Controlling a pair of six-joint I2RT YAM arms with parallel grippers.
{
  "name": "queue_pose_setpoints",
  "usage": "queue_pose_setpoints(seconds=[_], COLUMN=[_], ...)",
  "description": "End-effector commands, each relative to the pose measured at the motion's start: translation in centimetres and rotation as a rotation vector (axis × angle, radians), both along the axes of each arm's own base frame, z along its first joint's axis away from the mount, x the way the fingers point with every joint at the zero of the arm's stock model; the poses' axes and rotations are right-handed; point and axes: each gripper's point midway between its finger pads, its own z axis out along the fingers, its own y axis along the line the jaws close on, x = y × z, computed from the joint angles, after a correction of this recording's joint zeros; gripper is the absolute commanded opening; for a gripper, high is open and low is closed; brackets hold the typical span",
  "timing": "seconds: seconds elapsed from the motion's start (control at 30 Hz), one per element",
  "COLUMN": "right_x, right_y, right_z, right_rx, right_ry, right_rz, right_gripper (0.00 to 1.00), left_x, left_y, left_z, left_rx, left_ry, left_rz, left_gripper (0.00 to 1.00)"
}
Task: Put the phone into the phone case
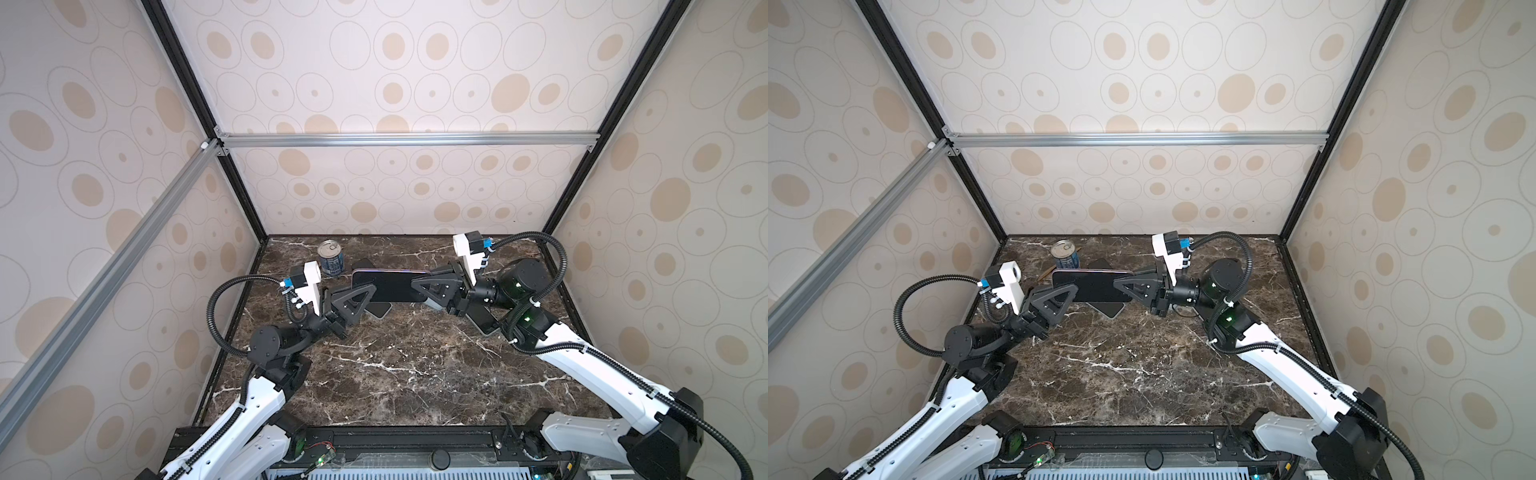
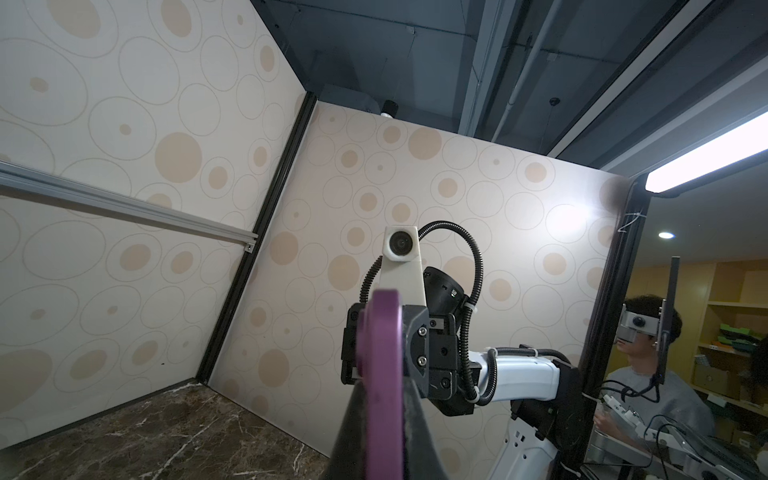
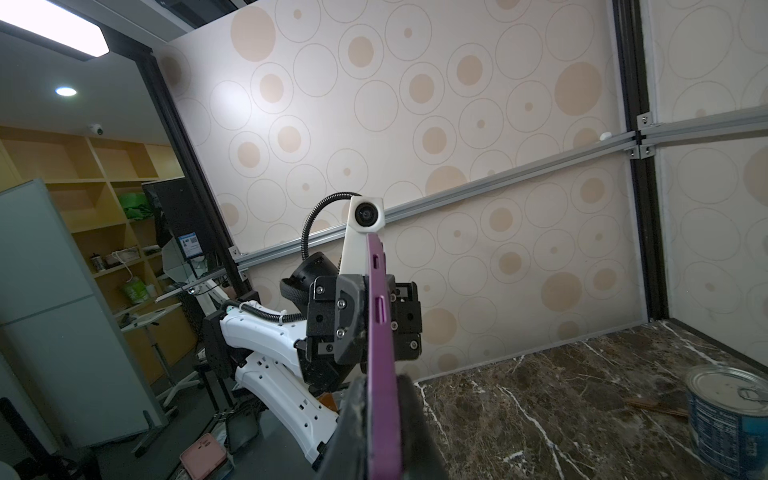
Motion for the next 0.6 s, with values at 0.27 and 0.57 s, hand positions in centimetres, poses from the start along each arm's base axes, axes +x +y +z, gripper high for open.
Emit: queue_pose_setpoints(seconds=[0.27,0.57], right_x=[4.2,6.9], right_y=[-4.5,-9.6], right_z=[-0.8,-1.2], right_rx=[-0.069,-0.081], right_ry=[-0.001,0.069], right_rz=[-0.369,-0.576], right_gripper=[0.00,0.00], left_x=[8.2,15.4], left_y=[1.3,0.7], left_z=[-0.9,-2.7], left_rx=[0.040,0.134], left_ry=[0.120,0.259], left_rz=[0.335,0.509], left_gripper=[0.59,0.61])
